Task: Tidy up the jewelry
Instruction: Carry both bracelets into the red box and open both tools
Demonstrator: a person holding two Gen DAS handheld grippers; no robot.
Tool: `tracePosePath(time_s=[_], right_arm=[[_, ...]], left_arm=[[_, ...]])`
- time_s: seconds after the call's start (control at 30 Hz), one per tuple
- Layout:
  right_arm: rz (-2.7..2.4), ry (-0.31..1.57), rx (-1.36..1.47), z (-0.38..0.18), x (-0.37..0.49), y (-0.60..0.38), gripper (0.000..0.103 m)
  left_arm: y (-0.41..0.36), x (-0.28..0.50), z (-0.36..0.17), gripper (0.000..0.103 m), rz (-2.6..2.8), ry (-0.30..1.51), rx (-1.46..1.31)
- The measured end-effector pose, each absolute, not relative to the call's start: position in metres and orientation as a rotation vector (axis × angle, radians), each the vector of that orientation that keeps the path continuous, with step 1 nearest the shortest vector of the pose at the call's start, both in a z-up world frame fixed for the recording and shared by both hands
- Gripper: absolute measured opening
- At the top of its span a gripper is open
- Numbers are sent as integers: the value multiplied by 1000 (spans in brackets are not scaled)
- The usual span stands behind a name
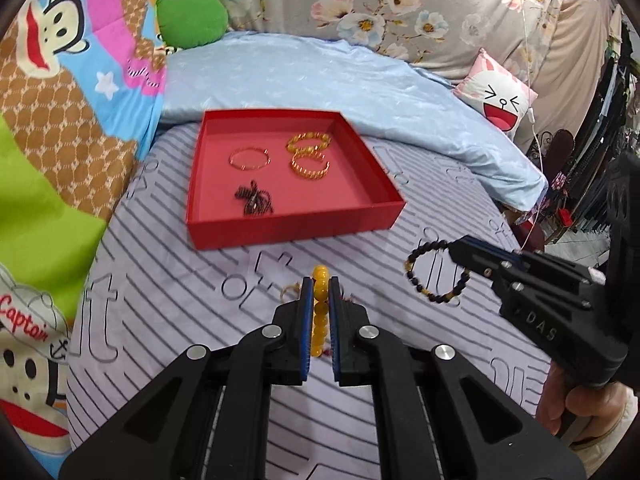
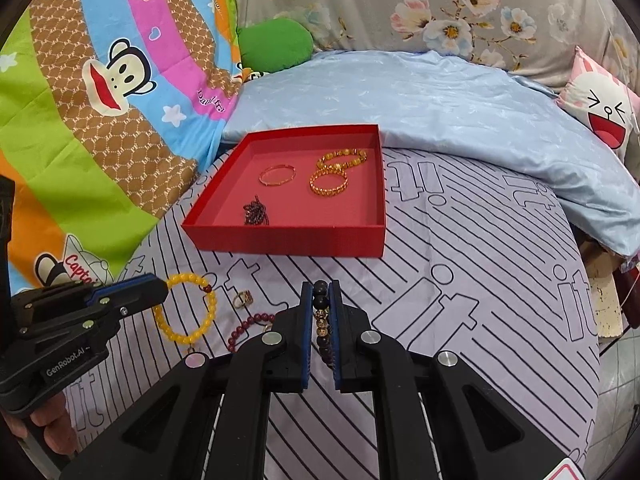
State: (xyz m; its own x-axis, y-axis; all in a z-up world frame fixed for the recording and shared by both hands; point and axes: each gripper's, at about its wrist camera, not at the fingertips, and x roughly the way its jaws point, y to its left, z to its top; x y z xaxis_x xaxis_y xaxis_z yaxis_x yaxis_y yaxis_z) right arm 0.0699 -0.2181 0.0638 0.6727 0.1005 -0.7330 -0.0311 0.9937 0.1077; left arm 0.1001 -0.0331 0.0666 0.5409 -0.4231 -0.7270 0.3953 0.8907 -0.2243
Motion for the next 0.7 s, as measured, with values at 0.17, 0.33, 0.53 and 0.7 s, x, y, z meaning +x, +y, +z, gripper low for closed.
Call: tracePosePath(time_s=[0.17,0.33,0.53,0.7], right_arm=[[79,806,94,75,91,-222,7],[85,788,94,84,122,-222,7],[98,786,105,84,169,-219,8],[133,829,167,64,206,-219,8]], left_arm=[[-44,130,90,7,-507,818,-28],[-57,167,107,7,-518,777,-30],[-71,218,103,7,-548,797,-69],[-74,255,75,7,-577,879,-171]])
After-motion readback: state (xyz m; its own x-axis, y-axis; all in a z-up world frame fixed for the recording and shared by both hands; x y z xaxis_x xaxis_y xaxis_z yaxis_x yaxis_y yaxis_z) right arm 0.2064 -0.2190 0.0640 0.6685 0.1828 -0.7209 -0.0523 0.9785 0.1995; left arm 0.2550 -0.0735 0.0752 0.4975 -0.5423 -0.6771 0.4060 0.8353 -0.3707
